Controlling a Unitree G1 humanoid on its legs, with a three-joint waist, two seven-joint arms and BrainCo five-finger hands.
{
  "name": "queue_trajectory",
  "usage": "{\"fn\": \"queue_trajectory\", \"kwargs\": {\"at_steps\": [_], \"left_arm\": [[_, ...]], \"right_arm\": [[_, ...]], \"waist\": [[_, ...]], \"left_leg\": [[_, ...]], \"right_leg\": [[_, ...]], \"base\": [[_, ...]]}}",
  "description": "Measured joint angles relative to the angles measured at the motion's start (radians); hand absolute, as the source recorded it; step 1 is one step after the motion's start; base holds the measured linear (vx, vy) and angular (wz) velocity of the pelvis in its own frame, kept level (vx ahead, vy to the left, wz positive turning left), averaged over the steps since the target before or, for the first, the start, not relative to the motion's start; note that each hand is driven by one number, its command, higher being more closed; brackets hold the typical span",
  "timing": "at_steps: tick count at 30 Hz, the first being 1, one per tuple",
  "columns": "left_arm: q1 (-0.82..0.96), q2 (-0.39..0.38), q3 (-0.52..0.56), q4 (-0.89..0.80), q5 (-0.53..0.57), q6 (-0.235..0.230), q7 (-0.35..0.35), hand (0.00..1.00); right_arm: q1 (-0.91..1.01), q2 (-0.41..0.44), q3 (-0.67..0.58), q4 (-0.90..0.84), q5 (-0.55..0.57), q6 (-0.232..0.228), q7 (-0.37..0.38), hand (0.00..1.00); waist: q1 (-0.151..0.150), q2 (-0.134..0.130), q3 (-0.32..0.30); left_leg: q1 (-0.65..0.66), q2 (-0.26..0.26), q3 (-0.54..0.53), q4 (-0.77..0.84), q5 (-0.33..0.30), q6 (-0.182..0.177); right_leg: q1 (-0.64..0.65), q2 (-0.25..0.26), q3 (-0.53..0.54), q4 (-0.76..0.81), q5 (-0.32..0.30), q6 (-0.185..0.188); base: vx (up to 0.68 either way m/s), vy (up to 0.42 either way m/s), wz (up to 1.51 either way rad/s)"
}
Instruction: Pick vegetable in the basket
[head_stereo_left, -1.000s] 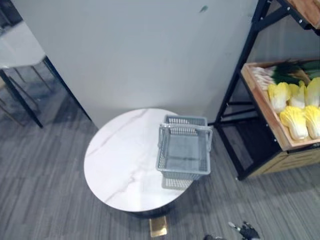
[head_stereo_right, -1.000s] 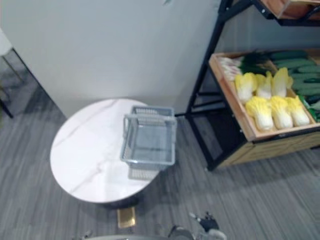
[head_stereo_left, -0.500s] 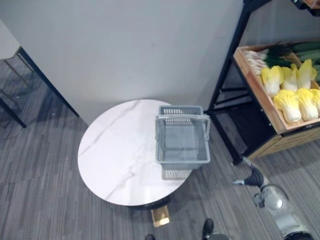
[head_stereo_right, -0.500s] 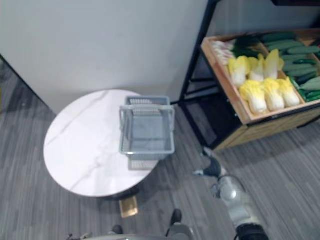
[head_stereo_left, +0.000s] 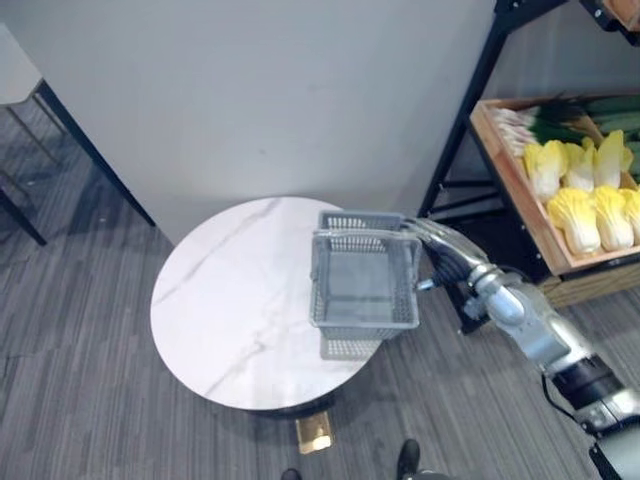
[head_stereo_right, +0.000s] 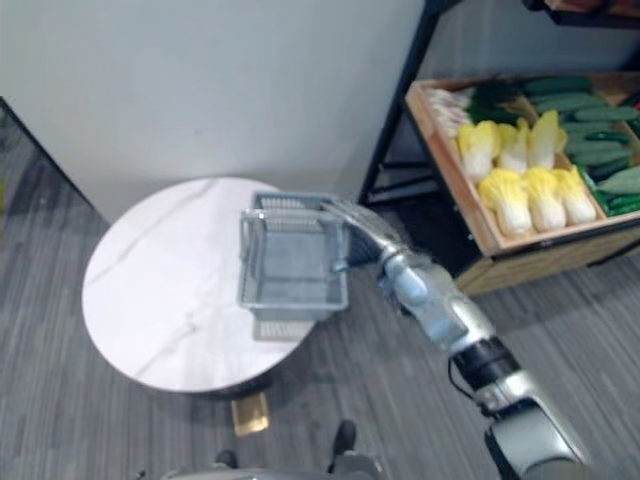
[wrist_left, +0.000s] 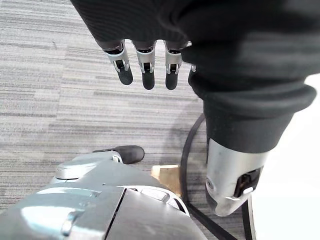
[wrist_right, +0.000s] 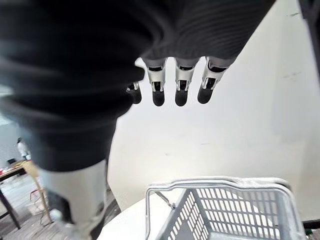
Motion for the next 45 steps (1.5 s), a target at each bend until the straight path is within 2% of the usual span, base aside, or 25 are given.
{"fn": "queue_trajectory", "kwargs": {"at_steps": [2,7,12,15,22,28,32,38,45], "left_arm": [[-0.002,0.0,0.0,-0.012,-0.001,-0.001,0.001,0.0],[-0.008,0.002,0.003,-0.009,-0.003,0.005,0.004,0.0],[-0.049,0.002,0.021,-0.014,-0.008,0.005,0.008,0.0],[-0.054,0.002,0.021,-0.03,-0.01,0.004,0.013,0.0],[-0.076,0.001,0.02,-0.038,-0.012,0.003,0.032,0.0],[-0.136,0.002,-0.004,-0.048,-0.012,-0.003,0.048,0.0],[-0.143,0.004,-0.038,-0.049,-0.012,-0.003,0.05,0.0],[-0.154,0.005,-0.069,-0.048,-0.011,-0.003,0.059,0.0],[-0.165,0.004,-0.082,-0.049,-0.01,-0.004,0.078,0.0]], "right_arm": [[-0.09,0.028,0.0,0.122,0.0,0.014,-0.001,0.0],[-0.277,0.092,0.033,0.291,-0.002,0.046,-0.003,0.0],[-0.442,0.146,0.03,0.471,-0.004,0.07,-0.013,0.0],[-0.487,0.172,0.023,0.545,-0.012,0.102,-0.034,0.0],[-0.54,0.212,-0.064,0.622,-0.012,0.13,-0.055,0.0],[-0.589,0.218,-0.095,0.672,-0.012,0.143,-0.079,0.0],[-0.604,0.242,-0.137,0.702,-0.012,0.149,-0.087,0.0],[-0.645,0.25,-0.14,0.723,-0.012,0.151,-0.111,0.0],[-0.645,0.251,-0.142,0.737,-0.012,0.164,-0.115,0.0]], "waist": [[0.011,-0.01,0.006],[0.03,-0.019,0.037],[0.067,-0.011,0.112],[0.073,-0.01,0.15],[0.083,-0.005,0.187],[0.096,0.011,0.239],[0.1,0.012,0.247],[0.104,0.017,0.275],[0.113,0.017,0.276]], "left_leg": [[-0.018,0.0,-0.023,0.0,0.009,0.001],[-0.058,0.003,-0.045,0.01,0.022,0.003],[-0.118,0.004,-0.07,0.025,0.042,0.007],[-0.137,0.006,-0.093,0.018,0.058,0.006],[-0.175,0.003,-0.108,0.019,0.065,0.006],[-0.188,0.003,-0.125,0.021,0.067,0.007],[-0.2,0.002,-0.133,0.021,0.067,0.007],[-0.201,0.003,-0.133,0.022,0.067,0.007],[-0.206,0.003,-0.127,0.022,0.067,0.007]], "right_leg": [[-0.002,-0.001,-0.02,-0.005,0.005,-0.002],[-0.018,0.001,-0.019,-0.02,0.024,-0.01],[-0.056,0.0,-0.025,-0.023,0.042,-0.021],[-0.063,0.003,-0.034,-0.025,0.042,-0.021],[-0.088,0.001,-0.043,-0.027,0.043,-0.02],[-0.09,0.0,-0.049,-0.028,0.043,-0.02],[-0.094,0.001,-0.049,-0.034,0.043,-0.02],[-0.095,0.0,-0.047,-0.034,0.043,-0.02],[-0.107,0.001,-0.04,-0.029,0.043,-0.02]], "base": [[-0.03,-0.033,0.22],[-0.04,-0.03,0.14],[-0.07,-0.021,0.1],[-0.05,-0.019,0.21],[0.01,0.0,0.07],[0.02,0.002,0.07],[0.03,0.003,0.07],[0.0,0.0,0.0],[0.0,0.001,-0.02]]}}
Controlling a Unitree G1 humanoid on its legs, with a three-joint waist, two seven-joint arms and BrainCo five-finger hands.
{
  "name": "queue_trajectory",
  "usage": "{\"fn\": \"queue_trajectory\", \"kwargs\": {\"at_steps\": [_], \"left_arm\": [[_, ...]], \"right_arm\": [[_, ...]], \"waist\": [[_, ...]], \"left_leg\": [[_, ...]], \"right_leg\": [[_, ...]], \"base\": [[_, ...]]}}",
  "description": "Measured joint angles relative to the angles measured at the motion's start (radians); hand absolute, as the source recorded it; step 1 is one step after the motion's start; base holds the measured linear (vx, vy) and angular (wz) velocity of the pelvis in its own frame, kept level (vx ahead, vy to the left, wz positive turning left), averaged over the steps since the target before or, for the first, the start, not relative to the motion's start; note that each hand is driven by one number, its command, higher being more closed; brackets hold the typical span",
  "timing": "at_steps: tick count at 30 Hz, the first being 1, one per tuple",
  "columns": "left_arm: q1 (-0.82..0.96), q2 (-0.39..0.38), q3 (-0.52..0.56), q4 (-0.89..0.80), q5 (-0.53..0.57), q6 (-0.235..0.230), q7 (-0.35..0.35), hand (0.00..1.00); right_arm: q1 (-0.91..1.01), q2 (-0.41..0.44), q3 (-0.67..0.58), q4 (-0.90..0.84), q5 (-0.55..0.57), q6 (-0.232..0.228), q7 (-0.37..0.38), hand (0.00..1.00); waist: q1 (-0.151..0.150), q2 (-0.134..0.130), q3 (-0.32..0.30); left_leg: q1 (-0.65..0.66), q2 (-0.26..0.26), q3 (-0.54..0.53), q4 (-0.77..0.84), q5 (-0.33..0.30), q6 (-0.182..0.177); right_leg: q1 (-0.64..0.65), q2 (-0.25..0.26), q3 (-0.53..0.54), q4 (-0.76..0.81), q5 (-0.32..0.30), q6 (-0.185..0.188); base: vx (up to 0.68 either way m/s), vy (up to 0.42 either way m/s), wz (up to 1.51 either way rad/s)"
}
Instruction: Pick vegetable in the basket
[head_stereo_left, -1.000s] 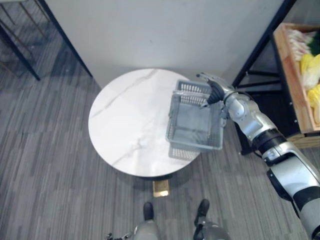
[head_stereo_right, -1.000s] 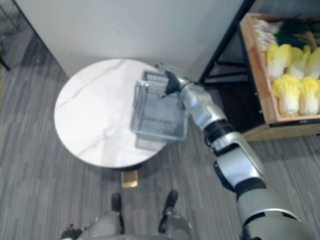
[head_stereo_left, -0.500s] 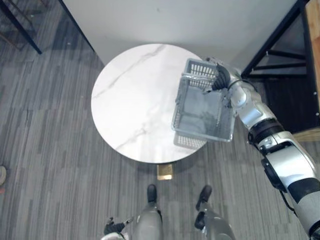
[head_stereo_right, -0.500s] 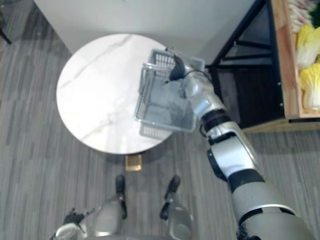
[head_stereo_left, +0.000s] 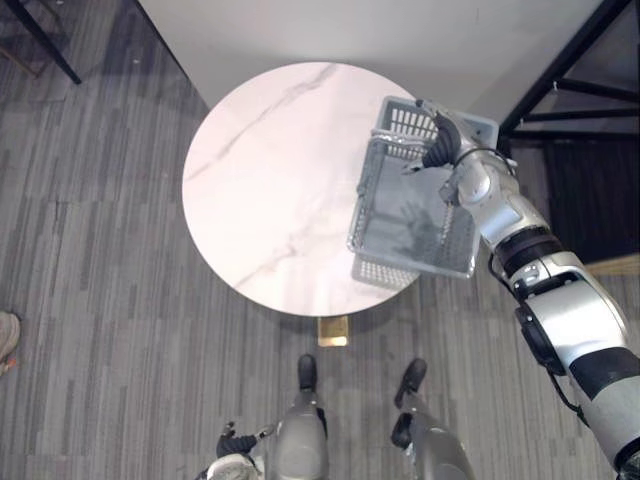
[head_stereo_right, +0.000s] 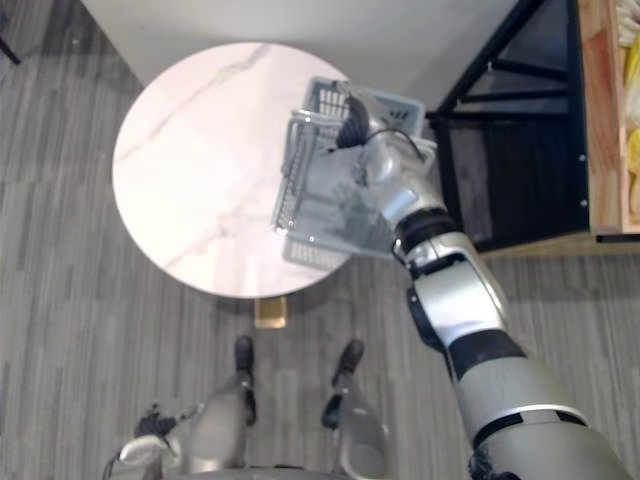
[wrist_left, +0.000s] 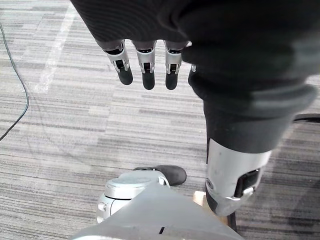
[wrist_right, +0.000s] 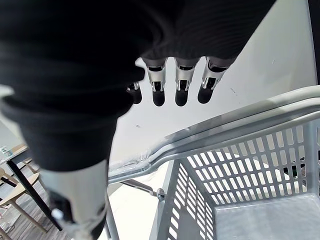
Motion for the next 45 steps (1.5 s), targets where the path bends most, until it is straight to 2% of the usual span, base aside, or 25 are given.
{"fn": "queue_trajectory", "kwargs": {"at_steps": [6,11,22,25,31,32,45], "left_arm": [[-0.006,0.0,-0.024,0.0,0.0,0.0,0.009,0.0],[-0.006,0.001,-0.024,-0.001,0.0,-0.001,0.011,0.0],[-0.007,0.002,-0.041,-0.001,0.0,-0.015,0.011,0.0],[-0.009,0.005,-0.059,-0.002,0.0,-0.019,0.011,0.0],[-0.015,0.007,-0.07,-0.002,0.0,-0.02,0.011,0.0],[-0.015,0.008,-0.074,-0.002,0.0,-0.02,0.011,0.0],[-0.016,0.01,-0.095,-0.002,0.0,-0.02,0.018,0.0]], "right_arm": [[0.0,0.003,0.0,0.0,0.0,0.0,0.0,0.0],[0.0,0.003,0.0,0.004,-0.002,0.0,0.0,0.0],[-0.002,-0.007,0.0,0.04,-0.012,-0.006,-0.024,0.0],[-0.007,-0.023,0.0,0.042,-0.012,-0.024,-0.028,0.0],[-0.042,-0.071,0.0,0.1,-0.043,-0.026,-0.041,0.0],[-0.043,-0.082,0.0,0.111,-0.047,-0.025,-0.042,1.0],[-0.04,-0.1,0.008,0.118,-0.048,-0.023,-0.04,1.0]], "waist": [[0.011,0.0,0.004],[0.01,-0.001,0.033],[0.009,0.0,0.035],[0.009,0.002,0.035],[0.008,0.01,0.043],[0.008,0.013,0.045],[0.007,0.016,0.047]], "left_leg": [[0.0,0.0,-0.003,0.003,0.0,0.0],[-0.003,0.0,-0.006,0.005,0.004,0.002],[-0.018,0.0,-0.006,0.004,0.009,0.001],[-0.033,-0.001,-0.009,0.004,0.011,0.002],[-0.05,-0.003,-0.015,0.002,0.018,0.002],[-0.05,-0.003,-0.015,0.001,0.018,0.002],[-0.05,-0.003,-0.009,-0.003,0.018,0.002]], "right_leg": [[0.0,-0.002,0.0,0.006,0.0,0.0],[-0.002,-0.002,0.0,0.009,0.0,0.0],[-0.019,-0.003,0.0,0.013,0.0,0.0],[-0.032,-0.003,-0.001,0.014,0.0,0.0],[-0.047,-0.004,-0.003,0.015,0.0,0.0],[-0.048,-0.005,-0.003,0.015,0.0,0.0],[-0.053,-0.003,0.004,0.012,0.0,0.0]], "base": [[0.0,0.0,0.0],[0.0,0.0,0.0],[0.0,0.0,0.0],[0.0,0.0,0.02],[0.0,-0.001,0.01],[0.0,0.0,0.0],[0.01,-0.001,-0.01]]}}
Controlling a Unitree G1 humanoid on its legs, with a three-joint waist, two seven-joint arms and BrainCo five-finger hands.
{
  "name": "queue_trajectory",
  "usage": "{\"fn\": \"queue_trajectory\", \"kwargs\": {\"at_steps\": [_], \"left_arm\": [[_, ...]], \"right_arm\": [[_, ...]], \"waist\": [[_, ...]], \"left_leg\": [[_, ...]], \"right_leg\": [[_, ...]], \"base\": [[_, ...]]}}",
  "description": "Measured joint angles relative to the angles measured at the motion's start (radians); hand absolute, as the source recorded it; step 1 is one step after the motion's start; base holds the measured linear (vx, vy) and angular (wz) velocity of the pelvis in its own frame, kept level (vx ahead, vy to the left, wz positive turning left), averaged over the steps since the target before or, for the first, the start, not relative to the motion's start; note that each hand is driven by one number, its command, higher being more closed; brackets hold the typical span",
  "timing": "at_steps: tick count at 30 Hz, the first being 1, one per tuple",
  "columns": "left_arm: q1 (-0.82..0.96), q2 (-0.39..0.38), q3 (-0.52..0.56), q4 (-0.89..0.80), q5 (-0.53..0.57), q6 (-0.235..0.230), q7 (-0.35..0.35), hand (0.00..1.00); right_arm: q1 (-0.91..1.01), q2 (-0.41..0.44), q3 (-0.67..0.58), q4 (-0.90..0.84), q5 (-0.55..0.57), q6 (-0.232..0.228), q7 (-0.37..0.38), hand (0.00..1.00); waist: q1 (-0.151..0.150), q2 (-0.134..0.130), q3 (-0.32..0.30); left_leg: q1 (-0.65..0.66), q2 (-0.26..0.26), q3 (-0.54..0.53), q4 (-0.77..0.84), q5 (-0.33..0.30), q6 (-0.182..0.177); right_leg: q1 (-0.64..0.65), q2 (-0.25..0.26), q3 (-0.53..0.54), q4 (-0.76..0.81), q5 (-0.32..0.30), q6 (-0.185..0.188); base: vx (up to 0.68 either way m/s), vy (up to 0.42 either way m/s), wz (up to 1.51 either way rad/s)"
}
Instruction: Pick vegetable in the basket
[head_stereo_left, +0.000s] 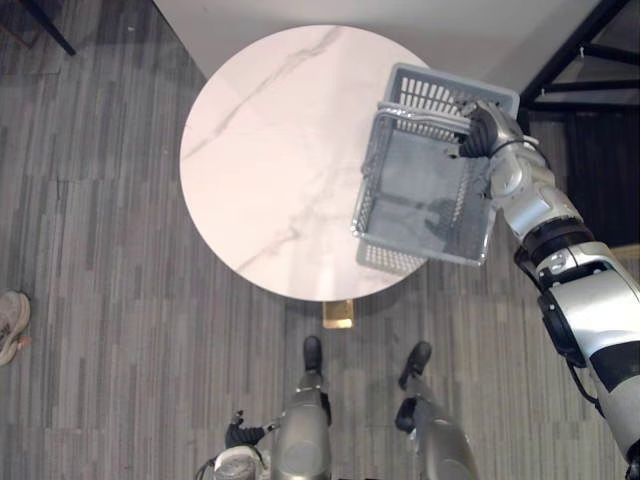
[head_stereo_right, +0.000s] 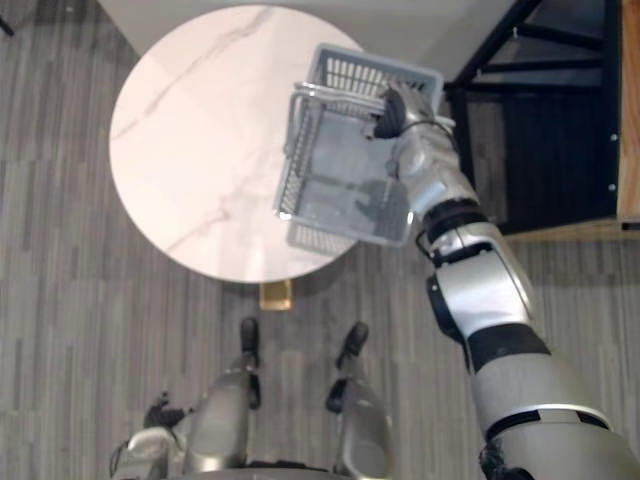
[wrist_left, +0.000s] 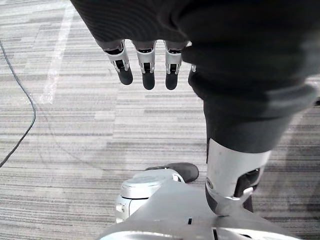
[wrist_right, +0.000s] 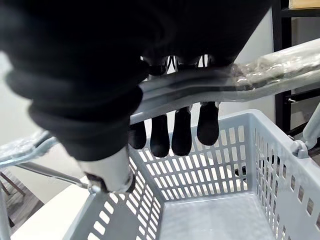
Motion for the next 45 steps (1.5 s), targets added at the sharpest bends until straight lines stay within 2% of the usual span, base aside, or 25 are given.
{"fn": "queue_trajectory", "kwargs": {"at_steps": [9,15,18,20,23,25,26,27,30,32,35,41,45], "left_arm": [[-0.002,0.0,0.0,0.0,0.002,0.001,0.003,0.0],[-0.002,-0.001,0.003,-0.004,0.01,0.008,0.004,0.0],[-0.001,-0.003,0.015,-0.008,0.017,0.023,0.007,0.0],[0.003,-0.01,0.042,-0.007,0.049,0.031,0.01,0.0],[0.022,-0.013,0.043,-0.008,0.06,0.031,0.009,0.0],[0.034,-0.013,0.048,-0.007,0.081,0.033,0.007,0.0],[0.055,-0.009,0.05,-0.009,0.089,0.032,0.005,0.0],[0.06,-0.006,0.05,-0.009,0.092,0.033,0.002,0.0],[0.068,0.017,0.049,-0.006,0.121,0.039,-0.013,0.0],[0.081,0.02,0.049,-0.001,0.13,0.043,-0.023,0.0],[0.108,0.02,0.043,0.016,0.163,0.044,-0.031,0.0],[0.13,0.016,0.027,0.025,0.167,0.044,-0.051,0.0],[0.145,0.015,0.018,0.036,0.191,0.044,-0.055,0.0]], "right_arm": [[0.02,0.016,0.019,0.0,-0.035,0.001,0.022,1.0],[0.052,0.037,0.133,-0.022,-0.044,-0.001,0.067,1.0],[0.116,0.033,0.19,-0.141,-0.044,0.0,0.091,1.0],[0.185,0.024,0.242,-0.268,-0.04,-0.022,0.12,1.0],[0.263,0.023,0.276,-0.371,-0.034,-0.064,0.132,1.0],[0.323,0.02,0.29,-0.427,-0.028,-0.088,0.137,1.0],[0.379,0.011,0.309,-0.48,-0.015,-0.096,0.151,1.0],[0.402,0.002,0.319,-0.504,-0.004,-0.099,0.156,1.0],[0.517,-0.057,0.326,-0.601,0.016,-0.112,0.176,1.0],[0.578,-0.099,0.33,-0.659,0.019,-0.124,0.199,1.0],[0.668,-0.205,0.331,-0.763,0.043,-0.151,0.216,1.0],[0.816,-0.377,0.328,-0.884,0.059,-0.192,0.242,1.0],[0.925,-0.448,0.314,-0.931,0.058,-0.22,0.246,1.0]], "waist": [[0.003,0.0,0.0],[0.006,0.0,-0.003],[0.003,-0.006,-0.009],[-0.004,-0.009,-0.042],[-0.012,-0.018,-0.107],[-0.034,-0.021,-0.134],[-0.052,-0.033,-0.169],[-0.055,-0.039,-0.179],[-0.081,-0.073,-0.222],[-0.087,-0.085,-0.241],[-0.114,-0.071,-0.288],[-0.145,-0.045,-0.329],[-0.157,-0.039,-0.362]], "left_leg": [[0.005,0.0,-0.001,0.001,0.0,0.0],[0.047,0.003,0.0,0.001,0.0,0.0],[0.074,0.006,0.007,-0.002,0.0,0.0],[0.093,0.01,0.016,-0.006,0.0,0.0],[0.117,0.015,0.038,-0.02,0.0,0.0],[0.153,0.014,0.043,-0.034,0.0,-0.001],[0.171,0.01,0.059,-0.042,-0.002,-0.003],[0.178,0.009,0.064,-0.046,-0.004,-0.005],[0.182,0.004,0.078,-0.048,-0.01,-0.013],[0.197,0.004,0.105,-0.046,-0.016,-0.018],[0.2,0.004,0.132,-0.039,-0.026,-0.017],[0.213,0.013,0.149,-0.036,-0.036,-0.022],[0.217,0.017,0.149,-0.036,-0.041,-0.025]], "right_leg": [[0.007,0.0,0.0,0.0,0.0,0.0],[0.05,0.004,0.004,-0.01,0.0,0.0],[0.075,0.01,0.011,-0.018,0.0,0.0],[0.087,0.015,0.02,-0.023,0.0,0.0],[0.091,0.023,0.043,-0.025,0.001,0.0],[0.118,0.023,0.049,-0.025,0.001,0.0],[0.122,0.022,0.063,-0.026,0.002,0.002],[0.122,0.022,0.07,-0.026,0.003,0.004],[0.12,0.02,0.097,-0.039,0.01,0.015],[0.116,0.021,0.125,-0.042,0.011,0.017],[0.104,0.023,0.155,-0.041,0.013,0.02],[0.106,0.036,0.172,-0.039,0.013,0.02],[0.11,0.038,0.17,-0.038,0.013,0.02]], "base": [[0.0,0.0,0.0],[0.0,-0.001,-0.01],[0.01,-0.007,-0.07],[0.02,-0.013,-0.13],[0.04,-0.013,-0.21],[0.02,0.0,-0.13],[0.0,0.011,-0.24],[-0.02,0.02,-0.26],[-0.03,0.012,-0.17],[-0.04,0.006,-0.36],[0.0,-0.001,-0.3],[0.02,-0.015,-0.11],[0.03,-0.02,0.0]]}}
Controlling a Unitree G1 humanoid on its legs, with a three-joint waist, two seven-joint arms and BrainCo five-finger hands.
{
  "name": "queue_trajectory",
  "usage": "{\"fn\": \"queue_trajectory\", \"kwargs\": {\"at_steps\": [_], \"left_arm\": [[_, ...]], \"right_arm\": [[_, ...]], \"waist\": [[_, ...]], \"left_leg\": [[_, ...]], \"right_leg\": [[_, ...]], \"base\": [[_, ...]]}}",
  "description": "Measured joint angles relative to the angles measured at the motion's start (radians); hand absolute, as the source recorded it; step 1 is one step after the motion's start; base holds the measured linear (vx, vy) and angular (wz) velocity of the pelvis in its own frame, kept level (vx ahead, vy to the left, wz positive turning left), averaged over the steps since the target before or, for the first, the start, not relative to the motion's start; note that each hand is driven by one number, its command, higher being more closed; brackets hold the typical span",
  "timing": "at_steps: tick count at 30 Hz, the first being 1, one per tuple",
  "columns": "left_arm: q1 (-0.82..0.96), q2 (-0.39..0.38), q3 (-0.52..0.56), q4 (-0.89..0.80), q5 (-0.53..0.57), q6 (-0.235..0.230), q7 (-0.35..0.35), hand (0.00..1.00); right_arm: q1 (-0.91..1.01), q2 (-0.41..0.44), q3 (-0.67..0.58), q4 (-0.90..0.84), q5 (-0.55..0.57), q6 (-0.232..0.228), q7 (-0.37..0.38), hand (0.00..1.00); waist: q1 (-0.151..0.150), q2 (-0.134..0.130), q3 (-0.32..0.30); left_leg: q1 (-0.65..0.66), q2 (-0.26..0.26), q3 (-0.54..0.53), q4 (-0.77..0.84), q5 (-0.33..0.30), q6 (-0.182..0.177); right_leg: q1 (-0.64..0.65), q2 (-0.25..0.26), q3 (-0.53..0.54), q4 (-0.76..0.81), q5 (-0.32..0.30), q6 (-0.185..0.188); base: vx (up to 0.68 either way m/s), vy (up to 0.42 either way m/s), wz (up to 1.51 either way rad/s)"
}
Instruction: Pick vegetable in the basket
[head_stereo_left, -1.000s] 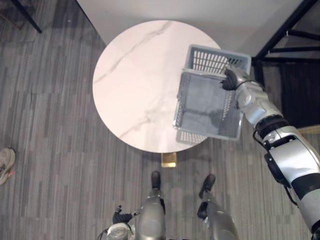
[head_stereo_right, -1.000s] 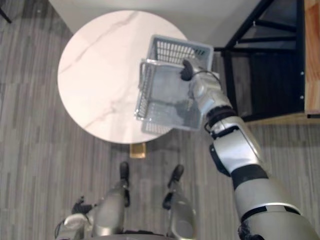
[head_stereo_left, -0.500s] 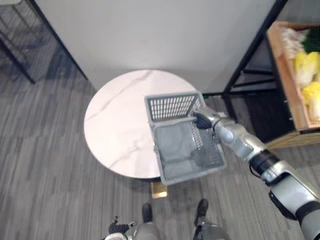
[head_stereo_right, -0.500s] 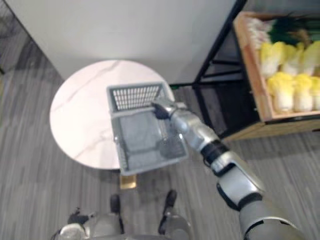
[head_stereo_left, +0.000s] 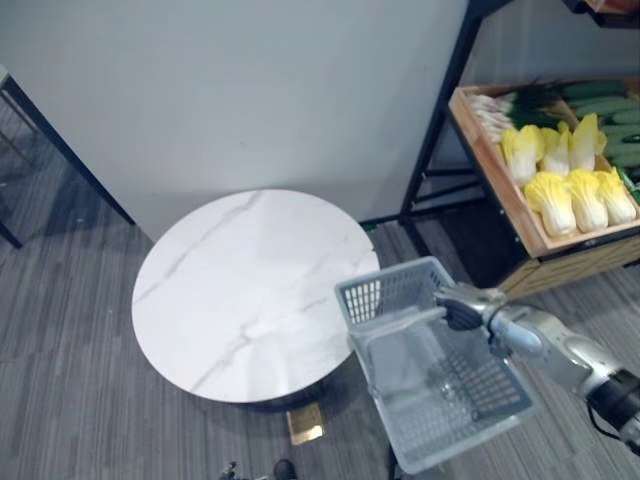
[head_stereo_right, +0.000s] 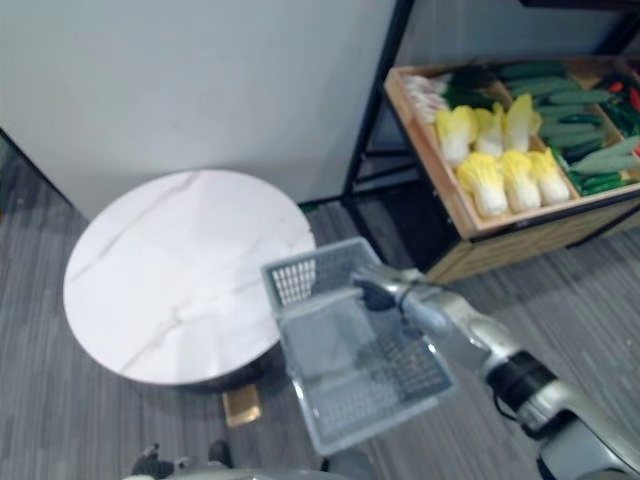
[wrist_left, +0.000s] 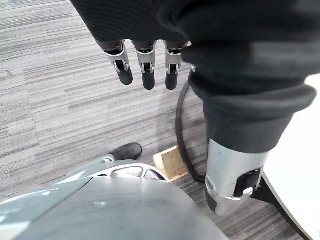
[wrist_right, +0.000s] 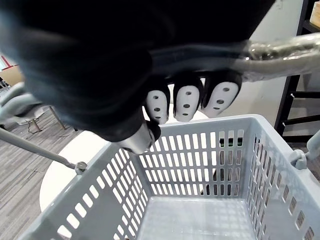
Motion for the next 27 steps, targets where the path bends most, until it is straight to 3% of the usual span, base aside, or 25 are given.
{"fn": "queue_trajectory", "kwargs": {"at_steps": [5,10,15,19,22,23,24,25,26,27], "left_arm": [[0.012,0.0,0.0,0.017,0.013,0.0,-0.021,0.0],[0.036,-0.008,0.012,0.02,0.011,-0.001,-0.036,0.0],[0.055,-0.025,0.029,0.013,-0.006,0.0,-0.037,0.0],[0.061,-0.02,0.017,0.003,-0.005,-0.002,-0.037,0.0],[0.053,-0.002,-0.013,0.005,-0.001,-0.002,-0.037,0.0],[0.028,0.023,-0.03,0.021,0.007,-0.002,-0.039,0.0],[0.016,0.02,-0.033,0.047,0.014,-0.004,-0.04,0.0],[0.018,0.021,-0.052,0.047,0.014,-0.005,-0.038,0.0],[0.019,0.026,-0.065,0.043,0.014,-0.004,-0.037,0.0],[0.02,0.035,-0.069,0.042,0.013,-0.003,-0.038,0.0]], "right_arm": [[0.109,-0.008,-0.071,-0.017,-0.004,-0.034,-0.008,1.0],[0.189,-0.008,-0.119,-0.015,-0.023,-0.036,-0.015,1.0],[0.242,-0.005,-0.168,0.024,-0.059,-0.034,-0.044,1.0],[0.38,-0.002,-0.33,0.019,-0.099,-0.03,-0.082,1.0],[0.404,0.009,-0.387,0.004,-0.142,-0.018,-0.106,1.0],[0.404,0.038,-0.39,-0.009,-0.18,-0.003,-0.121,1.0],[0.4,0.051,-0.383,-0.021,-0.191,0.001,-0.122,1.0],[0.4,0.054,-0.379,-0.023,-0.197,0.002,-0.127,1.0],[0.388,0.056,-0.376,-0.021,-0.198,0.001,-0.131,1.0],[0.34,0.058,-0.347,-0.01,-0.208,0.001,-0.133,1.0]], "waist": [[-0.007,0.008,-0.025],[-0.007,0.031,-0.047],[-0.008,0.052,-0.047],[-0.023,0.035,-0.033],[-0.051,0.031,-0.029],[-0.057,0.031,-0.022],[-0.052,0.056,0.014],[-0.062,0.054,0.023],[-0.057,0.054,0.024],[-0.05,0.041,0.023]], "left_leg": [[0.013,-0.001,0.005,0.005,-0.008,-0.001],[0.014,0.0,0.017,0.02,-0.018,0.0],[0.011,0.042,0.033,0.178,-0.116,-0.003],[0.003,0.039,0.05,0.271,-0.182,0.011],[-0.053,0.028,0.095,0.326,-0.221,0.034],[-0.098,0.04,0.175,0.39,-0.252,0.09],[-0.064,0.077,0.247,0.368,-0.239,0.112],[-0.043,0.076,0.286,0.338,-0.221,0.118],[-0.026,0.073,0.342,0.315,-0.205,0.123],[-0.015,0.079,0.403,0.313,-0.197,0.129]], "right_leg": [[0.012,-0.002,0.007,-0.004,-0.001,0.0],[0.015,-0.003,0.018,-0.01,-0.001,0.0],[0.032,0.012,0.05,0.06,-0.034,-0.003],[-0.026,-0.018,0.089,0.229,-0.11,0.014],[-0.09,-0.033,0.157,0.229,-0.069,0.062],[-0.163,-0.007,0.191,0.179,0.094,0.047],[-0.156,0.003,0.08,0.219,0.093,-0.055],[-0.167,-0.024,-0.058,0.381,-0.042,-0.161],[-0.159,-0.074,-0.201,0.544,-0.166,-0.187],[-0.135,-0.125,-0.305,0.643,-0.249,-0.205]], "base": [[-0.01,-0.01,-0.02],[0.0,-0.019,-0.08],[0.0,-0.004,-0.17],[-0.05,0.083,-0.14],[-0.15,0.152,-0.7],[-0.33,0.205,-1.65],[-0.39,0.235,-1.82],[-0.23,0.121,-1.34],[-0.17,0.131,-1.38],[-0.14,0.098,-1.41]]}}
